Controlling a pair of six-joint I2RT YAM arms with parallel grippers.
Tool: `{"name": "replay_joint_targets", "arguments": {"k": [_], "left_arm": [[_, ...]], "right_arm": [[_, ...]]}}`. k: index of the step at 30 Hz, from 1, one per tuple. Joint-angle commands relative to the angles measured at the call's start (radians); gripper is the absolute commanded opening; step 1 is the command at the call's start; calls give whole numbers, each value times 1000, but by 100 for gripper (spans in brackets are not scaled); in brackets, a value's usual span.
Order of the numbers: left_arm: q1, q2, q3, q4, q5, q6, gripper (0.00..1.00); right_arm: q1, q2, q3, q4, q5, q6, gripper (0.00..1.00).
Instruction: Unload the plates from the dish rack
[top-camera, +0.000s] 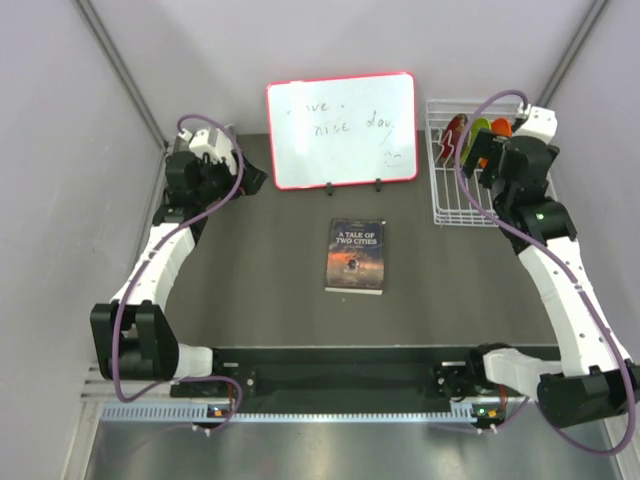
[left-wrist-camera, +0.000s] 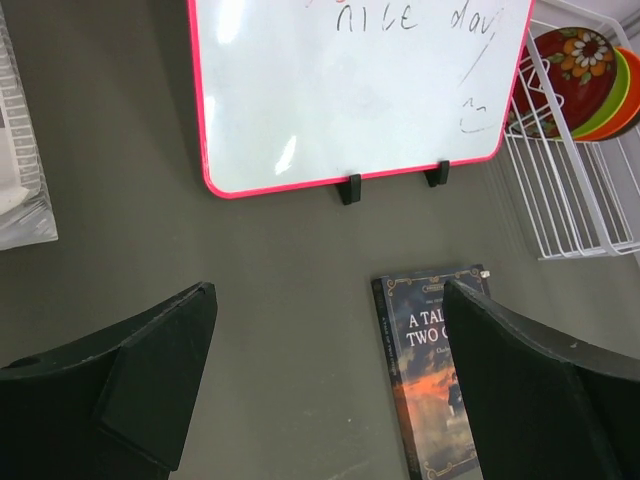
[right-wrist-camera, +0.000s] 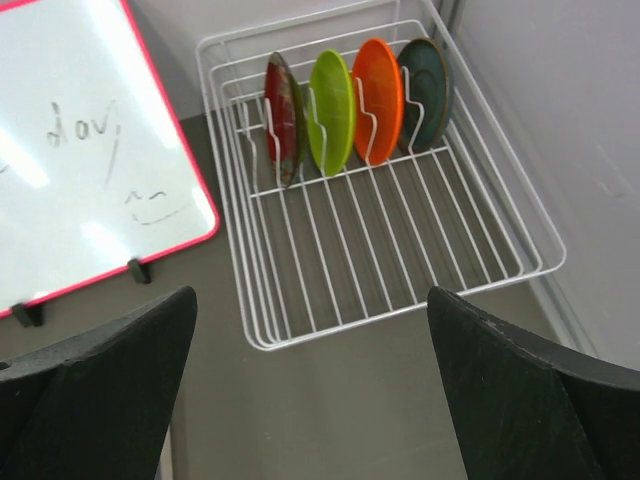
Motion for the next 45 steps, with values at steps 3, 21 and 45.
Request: {"name": "replay_joint_targets", "arguments": {"k": [3, 21, 45], "left_arm": [[-2, 18, 27, 56, 151, -20, 99], [-39, -21, -65, 95, -33, 12, 99], [-42, 11, -118, 158, -11, 12, 99]], "right_arm": [[5, 86, 78, 27, 119, -93, 100], [-61, 480, 409, -62, 50, -152, 99], [-187, 1097, 868, -11, -198, -164, 64]]}}
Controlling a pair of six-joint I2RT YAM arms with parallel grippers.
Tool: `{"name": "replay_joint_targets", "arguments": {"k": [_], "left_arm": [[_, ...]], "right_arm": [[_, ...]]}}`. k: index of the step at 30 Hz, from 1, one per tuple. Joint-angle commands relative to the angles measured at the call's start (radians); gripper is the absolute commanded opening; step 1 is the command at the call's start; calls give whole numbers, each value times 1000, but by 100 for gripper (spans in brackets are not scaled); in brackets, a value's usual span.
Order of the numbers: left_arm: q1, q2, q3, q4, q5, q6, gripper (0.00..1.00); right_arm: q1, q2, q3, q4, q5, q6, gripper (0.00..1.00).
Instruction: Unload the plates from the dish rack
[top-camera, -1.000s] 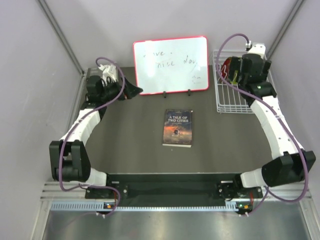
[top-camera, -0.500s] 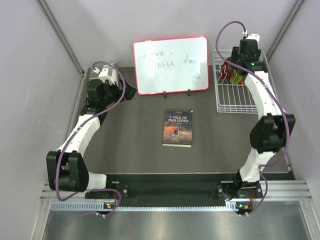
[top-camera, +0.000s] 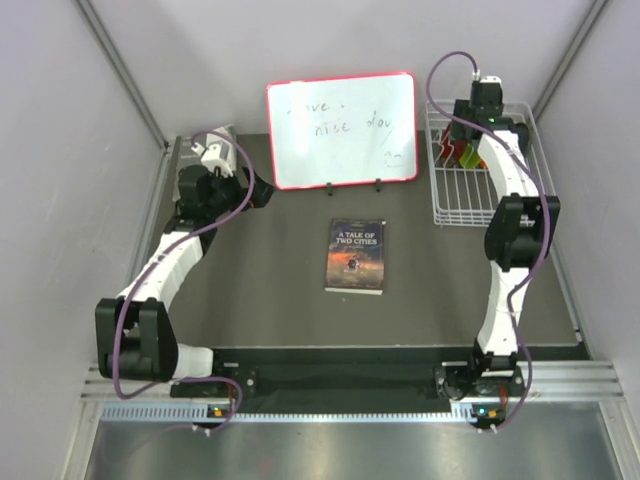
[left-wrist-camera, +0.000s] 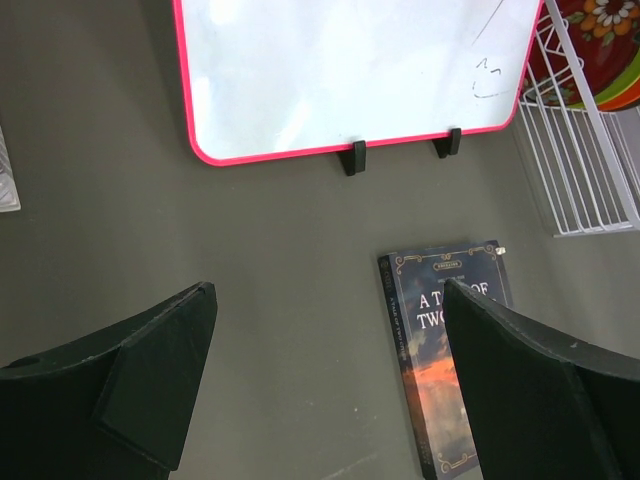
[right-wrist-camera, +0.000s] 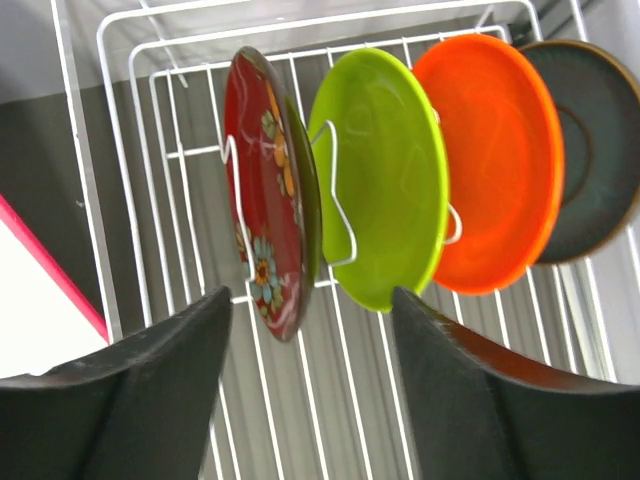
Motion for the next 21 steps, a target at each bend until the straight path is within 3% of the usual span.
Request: {"name": "replay_joint_targets", "arguments": {"k": [1, 11, 12, 14, 15, 17, 21], "left_arm": [[-1, 14, 9, 52, 13, 10, 99], [-1, 20, 2, 64, 36, 13, 99], [-1, 20, 2, 64, 36, 12, 99], [-1, 17, -2, 72, 43, 10, 99], [-1, 17, -1, 72, 46, 7, 99], [-1, 14, 4, 73, 58, 4, 99], [-1, 14, -2, 78, 53, 6, 99]], "right_arm": [[-3, 39, 90, 34, -21, -17, 62], [-1, 121, 128, 55, -32, -19, 58], [-3, 131, 127, 60, -36, -21, 50], [-3, 148, 122, 82, -36, -27, 47], [-3, 151, 119, 90, -36, -31, 38], [-1, 162, 120, 102, -38, -37, 35], [-1, 161, 117, 132, -12, -50, 1]]}}
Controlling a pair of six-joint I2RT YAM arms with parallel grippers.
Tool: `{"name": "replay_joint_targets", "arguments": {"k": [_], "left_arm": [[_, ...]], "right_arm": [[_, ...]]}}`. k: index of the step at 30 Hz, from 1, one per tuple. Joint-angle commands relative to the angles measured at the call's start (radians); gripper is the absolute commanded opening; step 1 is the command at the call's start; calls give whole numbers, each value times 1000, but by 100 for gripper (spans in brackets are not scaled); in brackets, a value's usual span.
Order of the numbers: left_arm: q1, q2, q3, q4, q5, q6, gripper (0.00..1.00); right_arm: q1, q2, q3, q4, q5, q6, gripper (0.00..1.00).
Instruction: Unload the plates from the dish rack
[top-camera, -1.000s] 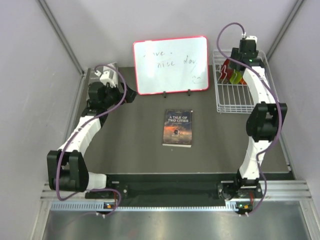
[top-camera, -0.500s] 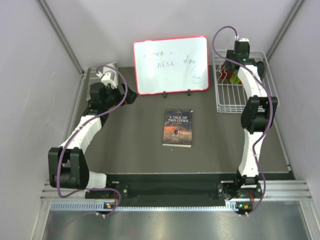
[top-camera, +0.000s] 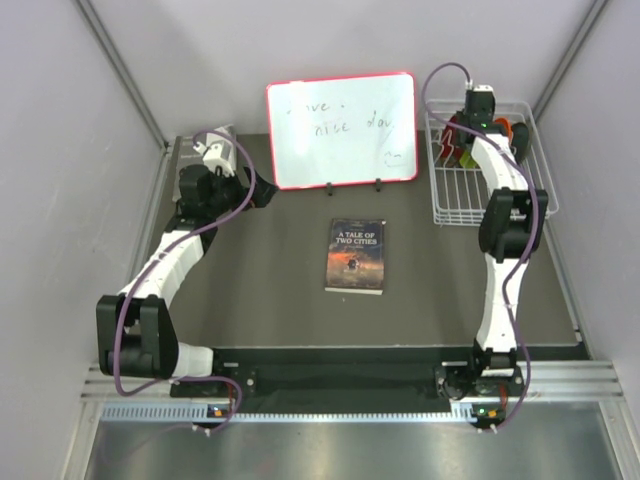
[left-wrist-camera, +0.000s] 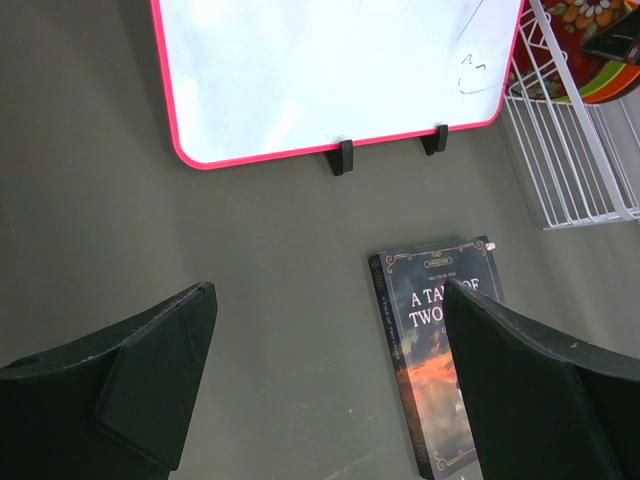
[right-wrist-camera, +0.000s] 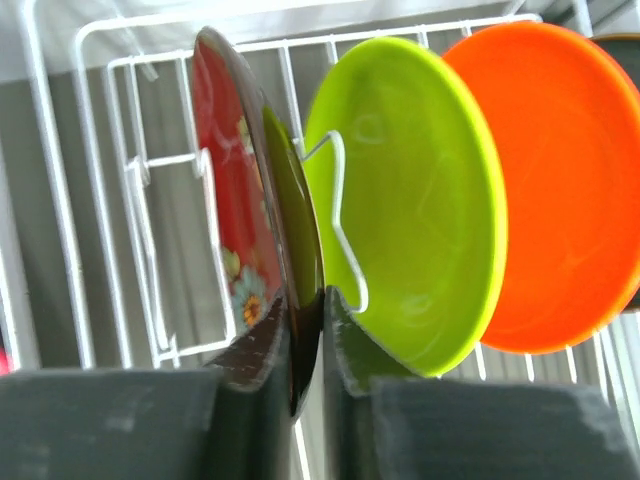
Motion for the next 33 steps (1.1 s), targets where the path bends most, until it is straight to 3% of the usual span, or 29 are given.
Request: {"name": "replay_joint_targets", "arguments": {"k": [1, 5, 9, 15, 33], "left_arm": [[-1, -2, -2, 57, 18, 4, 99], [-1, 4, -1, 61, 16, -2, 99], [-1, 12, 9, 32, -23, 4, 99], [-1, 3, 7, 10, -68, 6, 99], [-1, 7, 6, 47, -24, -29, 99]], "right_arm": [[4, 4, 41, 87, 15, -29, 0], [47, -65, -25, 165, 142, -77, 0], [112, -133, -135, 292, 376, -133, 0], [187, -197, -172, 401, 613, -222, 0], [233, -459, -344, 412, 672, -229, 0]]}}
